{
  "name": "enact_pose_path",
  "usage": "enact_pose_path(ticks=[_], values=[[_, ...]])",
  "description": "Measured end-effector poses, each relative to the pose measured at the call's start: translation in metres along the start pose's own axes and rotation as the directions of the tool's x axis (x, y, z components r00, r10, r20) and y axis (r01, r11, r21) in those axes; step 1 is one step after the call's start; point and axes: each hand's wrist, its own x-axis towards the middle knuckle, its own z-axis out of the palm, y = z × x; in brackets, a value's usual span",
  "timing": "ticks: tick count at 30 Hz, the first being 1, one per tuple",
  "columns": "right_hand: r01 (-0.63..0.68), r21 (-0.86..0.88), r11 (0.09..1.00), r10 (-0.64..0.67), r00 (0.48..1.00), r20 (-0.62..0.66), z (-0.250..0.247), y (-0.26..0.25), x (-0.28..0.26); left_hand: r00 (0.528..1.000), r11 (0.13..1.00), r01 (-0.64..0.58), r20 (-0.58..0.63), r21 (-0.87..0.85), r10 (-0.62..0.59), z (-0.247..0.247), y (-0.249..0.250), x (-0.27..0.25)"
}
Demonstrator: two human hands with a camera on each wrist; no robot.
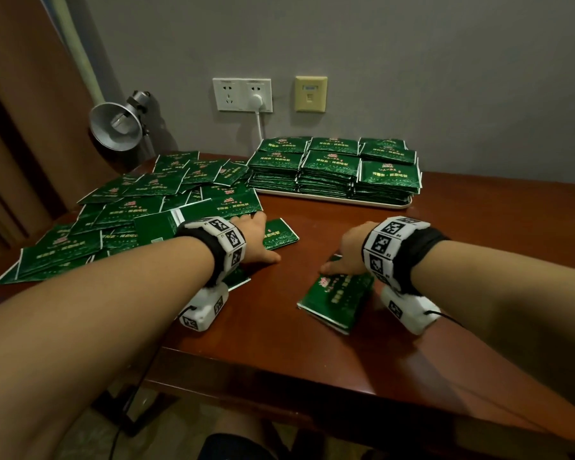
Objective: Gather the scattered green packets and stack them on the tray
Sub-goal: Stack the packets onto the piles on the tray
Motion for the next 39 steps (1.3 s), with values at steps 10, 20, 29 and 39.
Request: enact_pose_path(ticks=[10,20,29,39], values=[[0.019,0.152,0.988,0.008,0.984,-0.176,-0.001,0.024,-0.016,0.985,0.985,-0.174,-0.013,0.015,0.174,-0.002,0.013,-0.008],[0.149,0.178,0.973,-0.142,0.989,-0.048,0.008,-0.001,-0.033,0.990,0.979,-0.141,0.009,0.148,0.141,-0.007,0.016,-0.025],[0.198,0.127,0.972,-0.192,0.980,-0.056,0.018,0.013,-0.043,0.987,0.980,-0.087,-0.118,0.181,0.109,-0.039,0.016,-0.023],[0.232,0.100,0.968,-0.176,0.904,-0.390,-0.027,0.079,-0.009,0.954,0.968,-0.194,-0.200,0.160,0.224,-0.097,0.044,0.031]])
